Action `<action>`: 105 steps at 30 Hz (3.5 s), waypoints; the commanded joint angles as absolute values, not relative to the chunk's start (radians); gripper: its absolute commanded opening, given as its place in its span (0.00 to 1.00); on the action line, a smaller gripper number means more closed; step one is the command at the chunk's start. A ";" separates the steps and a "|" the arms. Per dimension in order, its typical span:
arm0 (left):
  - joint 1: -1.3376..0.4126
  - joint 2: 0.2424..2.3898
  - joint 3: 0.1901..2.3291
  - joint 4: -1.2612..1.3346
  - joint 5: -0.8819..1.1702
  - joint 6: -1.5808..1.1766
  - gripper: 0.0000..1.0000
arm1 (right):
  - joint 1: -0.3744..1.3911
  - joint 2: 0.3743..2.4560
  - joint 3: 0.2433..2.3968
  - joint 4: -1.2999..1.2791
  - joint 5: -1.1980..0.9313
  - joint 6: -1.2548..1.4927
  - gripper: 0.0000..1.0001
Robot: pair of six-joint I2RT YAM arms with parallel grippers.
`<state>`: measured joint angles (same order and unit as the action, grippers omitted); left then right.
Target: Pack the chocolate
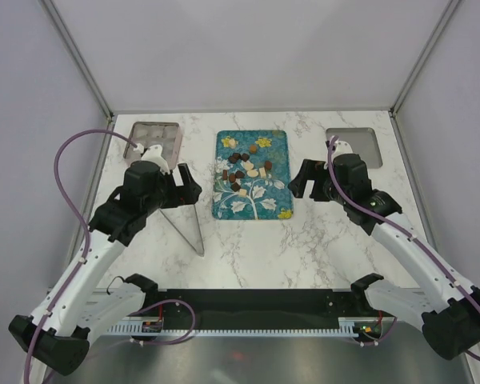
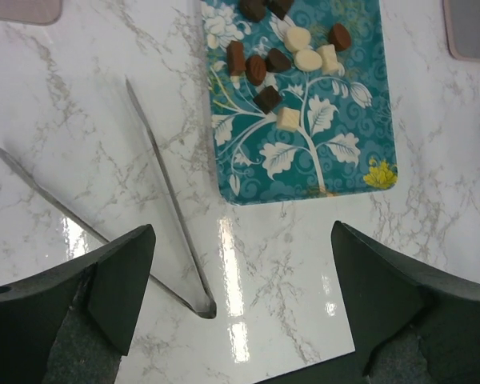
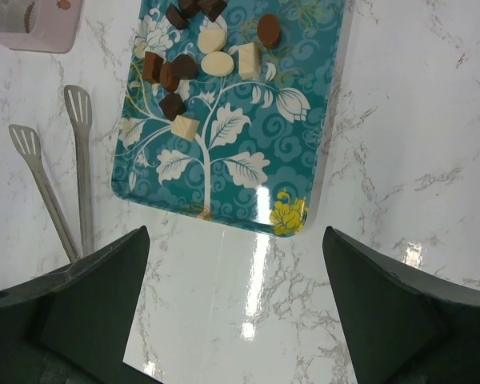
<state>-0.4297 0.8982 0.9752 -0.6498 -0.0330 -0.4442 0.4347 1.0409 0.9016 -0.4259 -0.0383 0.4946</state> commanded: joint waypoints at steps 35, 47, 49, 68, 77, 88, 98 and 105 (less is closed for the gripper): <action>-0.463 1.262 0.799 -0.713 -0.374 -0.930 0.98 | 0.434 0.925 0.850 -0.385 -0.095 0.439 0.98; -0.480 1.334 0.750 -0.628 -0.384 -0.989 0.99 | 0.434 0.922 0.845 -0.373 -0.107 0.423 0.98; -0.483 1.350 0.741 -0.601 -0.365 -0.988 0.99 | 0.434 0.917 0.845 -0.374 -0.110 0.422 0.98; -0.492 1.483 0.680 -0.509 -0.417 -1.031 0.92 | 0.434 0.903 0.833 -0.368 -0.110 0.413 0.98; -0.491 1.450 0.667 -0.459 -0.429 -0.985 0.92 | 0.434 0.900 0.831 -0.367 -0.110 0.414 0.98; -0.431 1.423 0.609 -0.339 -0.344 -0.902 0.90 | 0.434 0.894 0.828 -0.367 -0.110 0.411 0.98; -0.423 1.537 0.684 -0.357 -0.319 -0.861 0.82 | 0.434 0.900 0.831 -0.362 -0.112 0.407 0.98; -0.425 1.572 0.724 -0.428 -0.304 -0.844 0.75 | 0.434 0.899 0.834 -0.359 -0.120 0.416 0.97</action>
